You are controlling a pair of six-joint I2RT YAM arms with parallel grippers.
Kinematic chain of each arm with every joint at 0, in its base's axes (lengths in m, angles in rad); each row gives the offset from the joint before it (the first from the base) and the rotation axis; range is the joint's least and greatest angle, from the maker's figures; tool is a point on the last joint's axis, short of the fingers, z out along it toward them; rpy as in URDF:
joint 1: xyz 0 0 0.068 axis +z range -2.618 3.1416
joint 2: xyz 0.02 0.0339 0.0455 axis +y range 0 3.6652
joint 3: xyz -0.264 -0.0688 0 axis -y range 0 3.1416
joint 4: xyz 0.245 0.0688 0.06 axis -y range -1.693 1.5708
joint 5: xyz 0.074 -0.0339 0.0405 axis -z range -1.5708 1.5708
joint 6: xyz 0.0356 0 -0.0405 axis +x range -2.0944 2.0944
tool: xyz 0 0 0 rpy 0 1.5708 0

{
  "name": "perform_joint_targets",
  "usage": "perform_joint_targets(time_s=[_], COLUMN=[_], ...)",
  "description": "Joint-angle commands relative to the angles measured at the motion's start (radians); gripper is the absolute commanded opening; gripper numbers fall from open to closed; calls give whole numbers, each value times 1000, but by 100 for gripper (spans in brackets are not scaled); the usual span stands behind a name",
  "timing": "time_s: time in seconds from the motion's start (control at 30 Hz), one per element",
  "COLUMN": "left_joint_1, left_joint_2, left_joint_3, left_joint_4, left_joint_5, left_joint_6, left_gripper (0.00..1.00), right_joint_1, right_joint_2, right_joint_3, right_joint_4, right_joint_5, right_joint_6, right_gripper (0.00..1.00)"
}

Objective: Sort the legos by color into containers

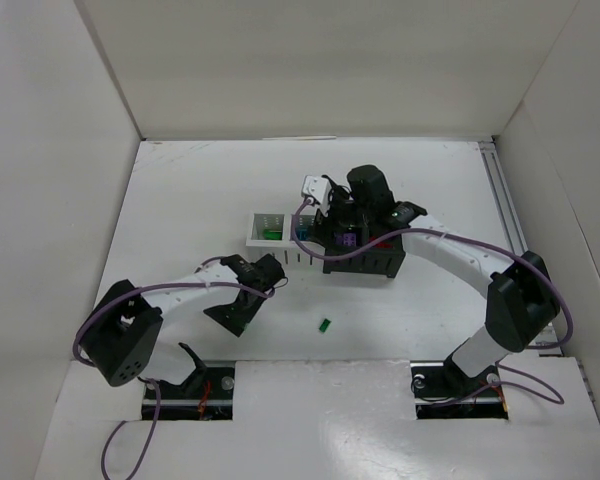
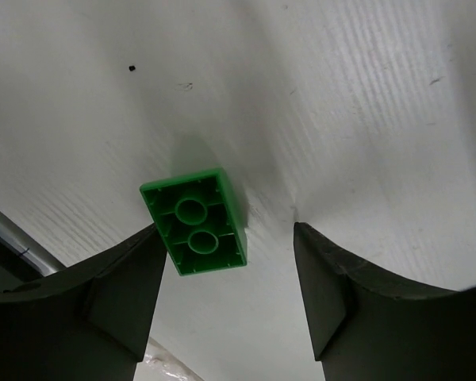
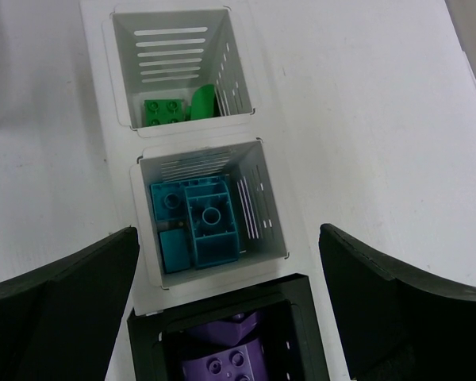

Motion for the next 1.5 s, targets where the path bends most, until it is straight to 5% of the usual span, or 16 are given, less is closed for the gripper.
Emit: perform_joint_targets(time_s=[0.0, 0.13, 0.5, 0.8, 1.13, 1.47], left_joint_1=[-5, -5, -5, -100, -100, 95], left_joint_2=[-7, -20, -43, -118, -94, -75], left_joint_3=[-39, -30, -19, 303, 593, 440], left_joint_4=[38, 47, 12, -236, -64, 389], left_joint_5=[22, -2, -38, -259, -551, -360], left_joint_6=[-8, -8, -34, -64, 338, 752], left_gripper=[60, 59, 26, 16, 25, 31], right_joint_1=[-8, -8, -26, -71, -81, 99], right_joint_2=[-13, -13, -13, -90, -324, -512], right_joint_3=[14, 14, 4, -39, -157, -345], right_joint_4=[44, 44, 44, 44, -21, -122], right_joint_5=[-45, -45, -45, -42, 53, 246], right_joint_6=[12, 12, 12, 21, -34, -36], right_gripper=[99, 99, 99, 99, 99, 99])
